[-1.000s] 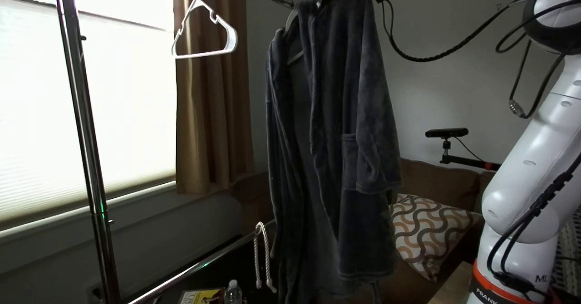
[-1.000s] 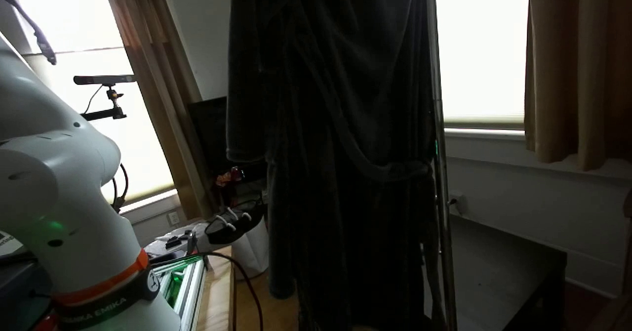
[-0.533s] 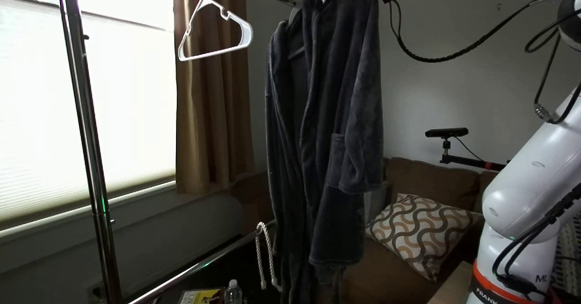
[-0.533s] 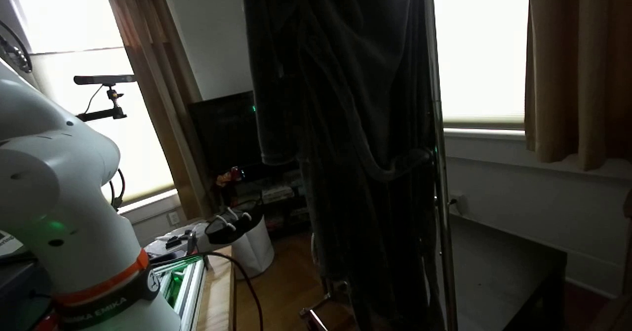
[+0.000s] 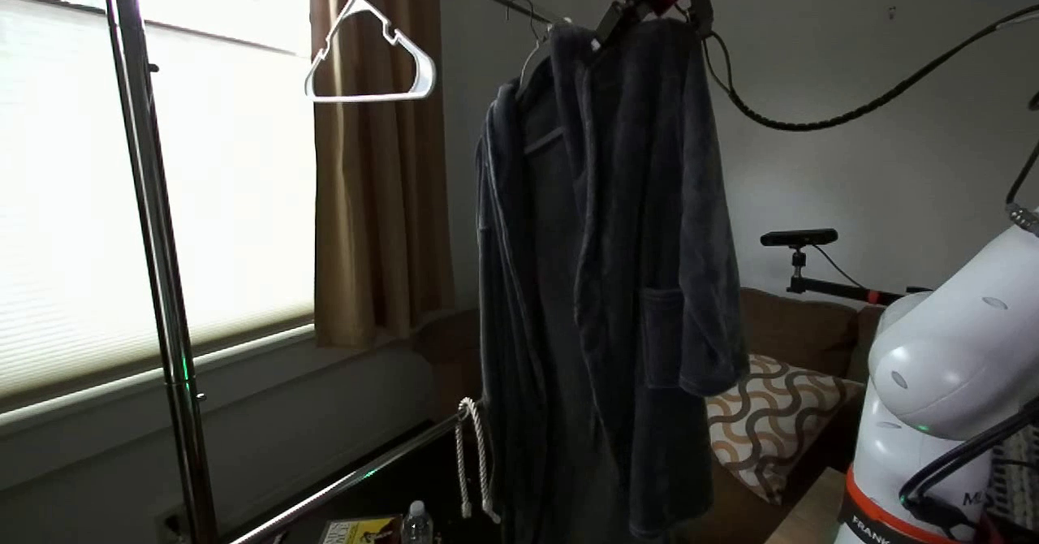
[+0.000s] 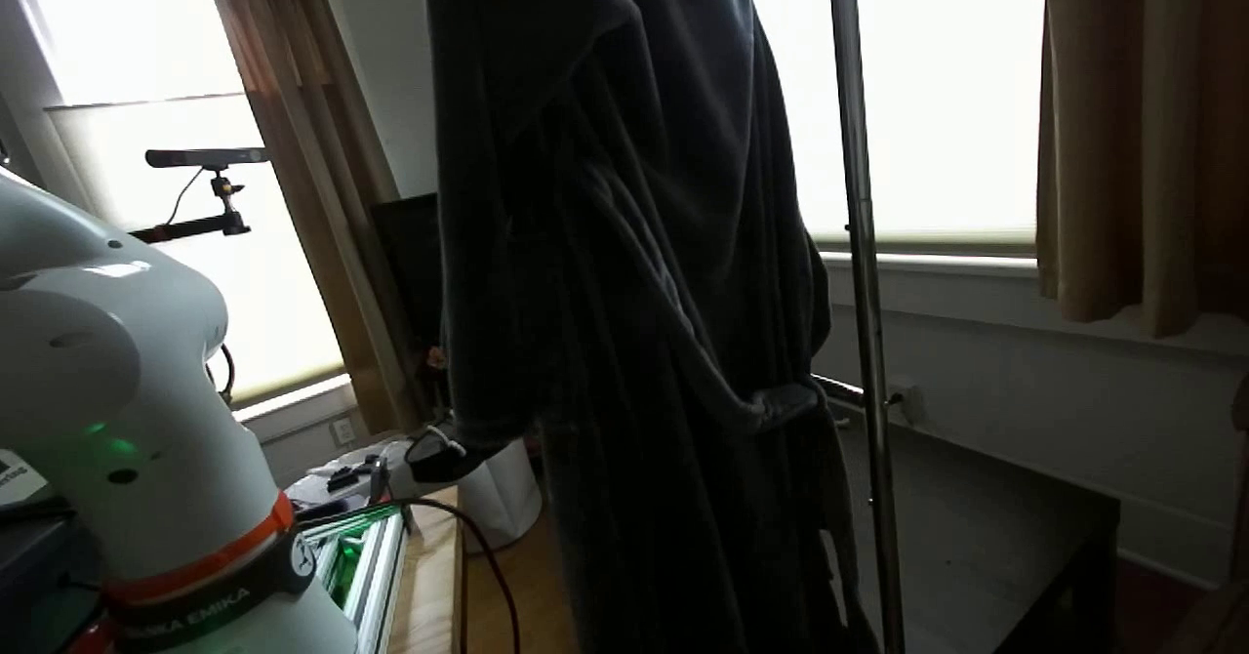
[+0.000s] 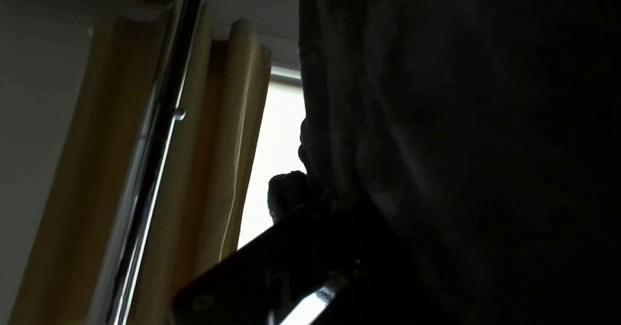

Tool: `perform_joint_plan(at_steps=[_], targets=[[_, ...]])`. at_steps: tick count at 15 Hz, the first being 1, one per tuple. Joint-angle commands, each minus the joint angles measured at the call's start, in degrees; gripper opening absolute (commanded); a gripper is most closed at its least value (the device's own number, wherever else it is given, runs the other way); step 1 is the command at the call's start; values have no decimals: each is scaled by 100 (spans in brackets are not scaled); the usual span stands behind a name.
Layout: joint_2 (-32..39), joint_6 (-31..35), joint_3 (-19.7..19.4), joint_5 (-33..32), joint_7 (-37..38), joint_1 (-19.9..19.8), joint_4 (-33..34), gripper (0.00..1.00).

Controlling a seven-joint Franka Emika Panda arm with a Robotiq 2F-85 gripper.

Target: Move the clothes hanger with the robe from the top rail to the bottom rail

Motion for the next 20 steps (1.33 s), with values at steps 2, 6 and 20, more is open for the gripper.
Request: perform_joint_plan(at_steps=[2,6,20], targets=[[-288,127,48,68,70,137,-975,2],[-127,40,182,208,357,205,-1319,2],[-403,-120,499,405,-52,696,-2717,2]])
